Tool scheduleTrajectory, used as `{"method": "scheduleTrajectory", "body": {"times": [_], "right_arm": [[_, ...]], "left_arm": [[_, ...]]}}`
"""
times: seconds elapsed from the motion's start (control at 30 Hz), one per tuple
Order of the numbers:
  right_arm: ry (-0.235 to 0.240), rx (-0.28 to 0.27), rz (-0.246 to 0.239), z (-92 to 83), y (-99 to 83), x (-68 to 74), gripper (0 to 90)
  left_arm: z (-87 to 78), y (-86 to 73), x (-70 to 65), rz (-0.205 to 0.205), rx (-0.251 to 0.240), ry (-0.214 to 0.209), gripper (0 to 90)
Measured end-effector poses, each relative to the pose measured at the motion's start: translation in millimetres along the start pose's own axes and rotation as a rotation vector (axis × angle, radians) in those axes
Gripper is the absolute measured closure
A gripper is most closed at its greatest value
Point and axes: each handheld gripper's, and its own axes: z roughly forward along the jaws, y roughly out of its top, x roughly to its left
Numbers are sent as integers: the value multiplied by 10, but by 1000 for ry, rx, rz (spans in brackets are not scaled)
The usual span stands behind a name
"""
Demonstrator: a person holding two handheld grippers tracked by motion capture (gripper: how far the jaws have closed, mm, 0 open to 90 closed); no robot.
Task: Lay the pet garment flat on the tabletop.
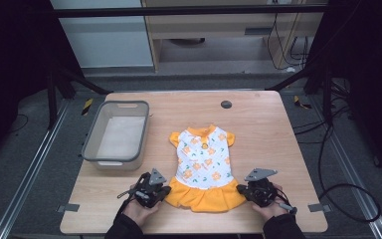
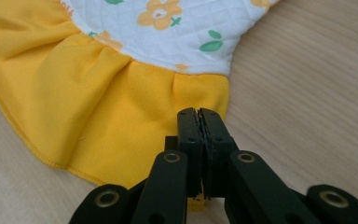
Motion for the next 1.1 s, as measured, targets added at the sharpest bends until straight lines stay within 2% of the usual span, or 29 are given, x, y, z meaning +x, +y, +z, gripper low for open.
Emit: {"method": "scheduleTrajectory", "body": {"times": [0.07,0.2,0.27,0.3,0.33,0.47,0.53,0.57,0.6,0.63,0.7,0.8,0.93,0.97,1.03,1.1], "right_arm": [[18,-2,-3,-18,-28,17,875],[27,-16,1,-40,-42,26,868],[29,-47,4,-88,-32,20,867],[25,-80,5,-125,-12,9,867],[21,-101,5,-139,4,-5,867],[17,-180,28,-157,101,-68,872],[12,-206,38,-139,163,-94,871],[12,-206,38,-139,163,-94,871],[2,-215,40,-111,226,-109,870],[2,-215,40,-111,226,-109,870],[-7,-195,35,-101,254,-93,871],[-29,-152,5,-119,182,-51,875],[-16,-94,5,-82,18,-20,874],[-16,-94,5,-82,18,-20,874],[-14,-66,1,-44,-16,-3,874],[-16,-51,-3,-21,-17,15,874]], "left_arm": [[-12,-24,-30,16,-6,16,880],[-37,-26,-15,16,-19,14,838],[-105,-5,7,8,-57,7,800],[-152,19,25,6,-83,5,760],[-226,66,65,-2,-134,5,756],[-302,228,167,-1,-215,37,776],[-279,332,179,19,-225,66,803],[-279,332,179,19,-225,66,813],[-218,442,186,19,-226,68,821],[-218,442,186,19,-226,68,822],[-74,583,180,25,-236,61,822],[110,690,172,28,-225,58,820],[327,772,168,30,-204,59,813],[327,772,168,30,-204,59,812],[486,752,201,35,-141,85,811],[554,705,248,27,-112,99,810]]}}
